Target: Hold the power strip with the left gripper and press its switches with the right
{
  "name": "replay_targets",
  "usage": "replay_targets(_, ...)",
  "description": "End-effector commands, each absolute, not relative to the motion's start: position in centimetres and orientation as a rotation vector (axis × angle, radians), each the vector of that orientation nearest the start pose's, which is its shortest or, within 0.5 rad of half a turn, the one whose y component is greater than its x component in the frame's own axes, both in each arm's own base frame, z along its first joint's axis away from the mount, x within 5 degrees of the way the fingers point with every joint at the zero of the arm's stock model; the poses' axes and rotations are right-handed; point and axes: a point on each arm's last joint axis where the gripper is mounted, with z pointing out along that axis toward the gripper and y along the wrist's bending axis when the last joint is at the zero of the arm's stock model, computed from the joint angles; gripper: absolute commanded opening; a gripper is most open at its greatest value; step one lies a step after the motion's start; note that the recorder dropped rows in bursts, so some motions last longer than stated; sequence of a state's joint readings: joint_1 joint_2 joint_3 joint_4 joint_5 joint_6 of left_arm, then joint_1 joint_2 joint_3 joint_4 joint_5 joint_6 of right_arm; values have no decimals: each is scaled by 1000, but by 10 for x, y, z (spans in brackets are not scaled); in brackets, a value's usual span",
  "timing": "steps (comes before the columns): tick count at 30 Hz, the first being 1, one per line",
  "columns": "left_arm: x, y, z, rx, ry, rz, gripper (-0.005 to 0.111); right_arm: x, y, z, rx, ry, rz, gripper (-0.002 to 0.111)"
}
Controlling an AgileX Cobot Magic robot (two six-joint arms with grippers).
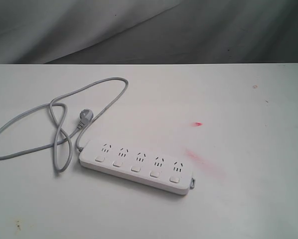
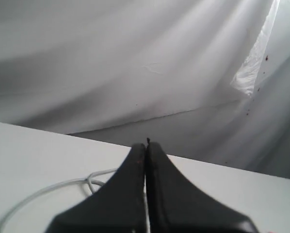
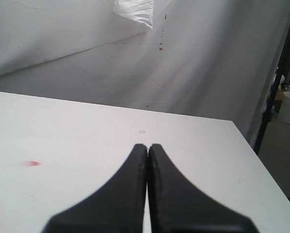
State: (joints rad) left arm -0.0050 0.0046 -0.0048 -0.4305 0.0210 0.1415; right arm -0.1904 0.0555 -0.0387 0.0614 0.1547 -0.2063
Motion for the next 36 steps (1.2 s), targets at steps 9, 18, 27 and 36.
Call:
replay_targets(9,59,-14,246,-194,1662,-420,0,58,-11,208,34,1649,-261,0)
replay_targets(18,129,-32,298,483,2043,-210,0,58,-11,208,34,1649,-261,0)
replay_targets(27,242,-52,332,1222,2014,-320,0,58,-11,208,34,1649,-261,0)
replay_targets(36,288,-53,310,1560,1833,-230,0,58,-11,208,34,1649,-261,0)
